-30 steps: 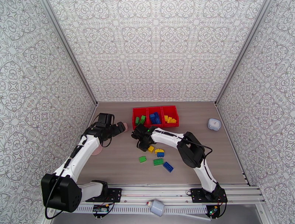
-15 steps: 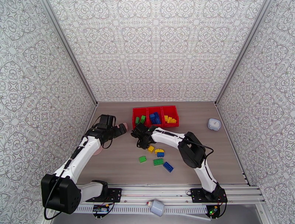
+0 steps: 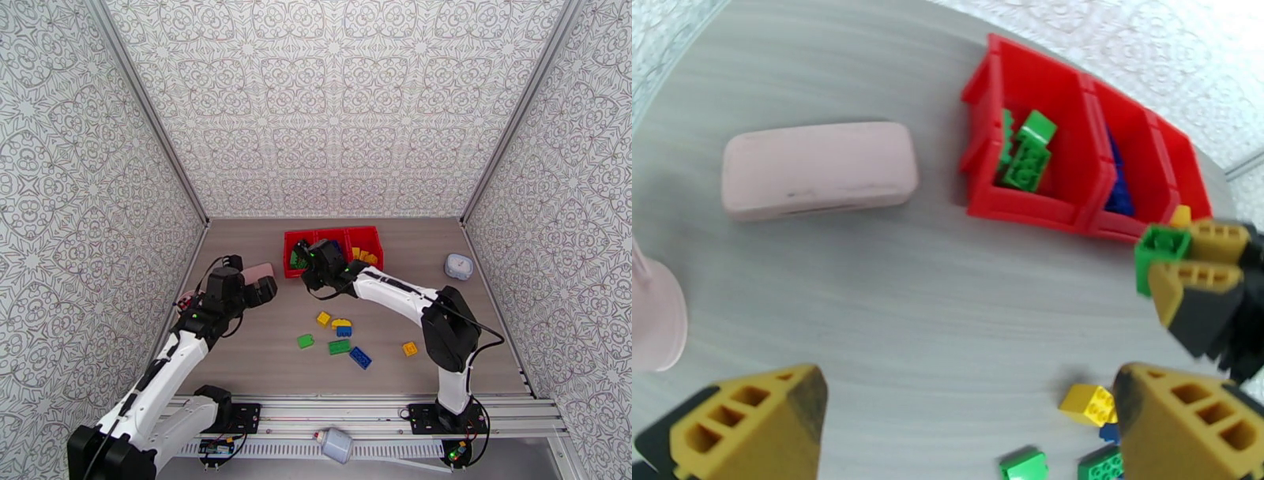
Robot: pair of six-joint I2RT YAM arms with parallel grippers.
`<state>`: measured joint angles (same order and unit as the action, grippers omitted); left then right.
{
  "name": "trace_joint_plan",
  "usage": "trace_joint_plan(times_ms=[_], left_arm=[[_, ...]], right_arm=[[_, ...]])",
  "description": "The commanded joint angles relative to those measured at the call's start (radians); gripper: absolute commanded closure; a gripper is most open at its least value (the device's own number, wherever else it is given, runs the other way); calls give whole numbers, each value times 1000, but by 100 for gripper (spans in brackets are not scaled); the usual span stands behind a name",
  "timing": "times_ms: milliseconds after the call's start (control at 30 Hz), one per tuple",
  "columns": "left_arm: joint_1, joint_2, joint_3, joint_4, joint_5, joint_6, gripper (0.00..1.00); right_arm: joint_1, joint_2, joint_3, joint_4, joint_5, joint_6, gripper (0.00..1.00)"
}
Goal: Sort the legos into containers by color
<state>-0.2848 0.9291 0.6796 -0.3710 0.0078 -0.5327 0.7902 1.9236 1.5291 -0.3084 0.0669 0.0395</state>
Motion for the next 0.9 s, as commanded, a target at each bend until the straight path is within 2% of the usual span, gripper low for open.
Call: trace_joint_plan(times_ms=[0,133,267,700,867], left_arm=[[-53,-48,-77,145,12,60,0],[-131,-82,-132,208,-29,123,0],[-178,-72,-136,202,-84,149,1],[-208,-34,-138,226,-104,165,0],[-210,-26,-134,232,-91,171,0]], right_arm=[[-22,55,76,91,13,57,70],[-49,154,202,83,18,78,70],[-78,269,352,63,4,81,70],[-118,701,1001,-175,-25,85,70],[-120,765,1069,-158,-26,79,67]])
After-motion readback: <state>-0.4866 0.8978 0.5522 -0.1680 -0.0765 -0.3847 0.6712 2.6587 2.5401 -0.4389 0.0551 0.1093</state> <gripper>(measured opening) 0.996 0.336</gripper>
